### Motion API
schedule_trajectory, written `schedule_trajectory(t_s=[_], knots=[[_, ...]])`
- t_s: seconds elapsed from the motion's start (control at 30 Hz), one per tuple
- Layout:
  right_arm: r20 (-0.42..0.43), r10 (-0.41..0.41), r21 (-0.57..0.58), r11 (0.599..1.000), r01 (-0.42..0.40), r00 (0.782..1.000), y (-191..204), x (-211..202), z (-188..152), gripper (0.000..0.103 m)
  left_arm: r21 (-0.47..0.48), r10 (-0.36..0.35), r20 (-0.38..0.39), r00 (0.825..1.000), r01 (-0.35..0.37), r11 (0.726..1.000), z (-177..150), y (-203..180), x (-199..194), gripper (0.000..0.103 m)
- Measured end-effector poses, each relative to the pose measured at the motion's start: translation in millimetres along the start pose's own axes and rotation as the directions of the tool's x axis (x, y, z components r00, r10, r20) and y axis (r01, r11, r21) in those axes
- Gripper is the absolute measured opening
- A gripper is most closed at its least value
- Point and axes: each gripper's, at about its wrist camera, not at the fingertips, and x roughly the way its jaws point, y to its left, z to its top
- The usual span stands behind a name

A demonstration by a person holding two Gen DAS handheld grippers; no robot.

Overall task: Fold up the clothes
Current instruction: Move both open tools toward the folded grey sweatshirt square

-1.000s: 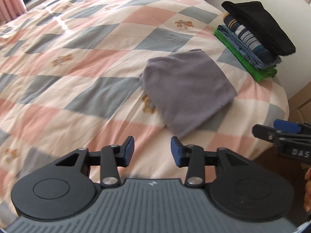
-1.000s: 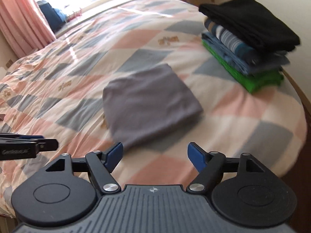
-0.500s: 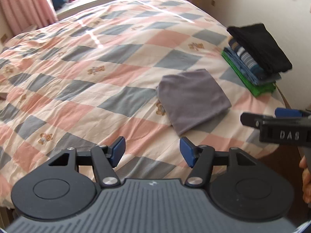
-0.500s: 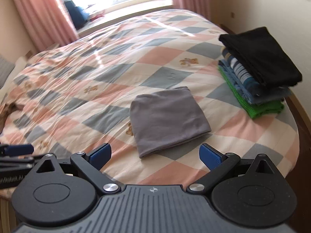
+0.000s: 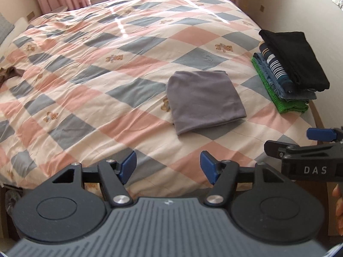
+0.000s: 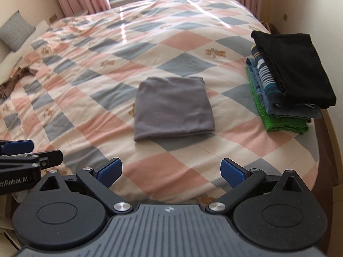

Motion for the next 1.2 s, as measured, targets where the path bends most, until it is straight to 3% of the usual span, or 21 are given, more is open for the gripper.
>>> schedule_trajectory(t_s=[0.3,0.77,1.07,1.2], knots=[[-0.006,0.031,-0.075,0.997,-0.031,1.0,-1.0,-11.5,3.0,0.101,-0.055,0.073,0.009,0.997,-0.073,0.996,-5.5,-6.9,-10.6,0.065],[-0.044,0.033,-0.086,0.996,-0.037,0.998,-19.3,-1.3,1.5,0.101,-0.06,0.086,-0.041,0.995,-0.089,0.994,-10.4,-22.7,-0.8,0.066],[-0.058,0.005,-0.042,0.999,-0.008,0.998,-34.7,20.4,11.9,0.101,-0.046,0.041,-0.051,0.998,-0.044,0.998,14.7,-17.1,33.3,0.067],[-0.044,0.043,-0.005,0.999,-0.043,0.998,-46.9,49.0,17.5,0.101,-0.053,0.006,-0.057,0.998,-0.009,0.999,27.6,-7.5,59.0,0.075]])
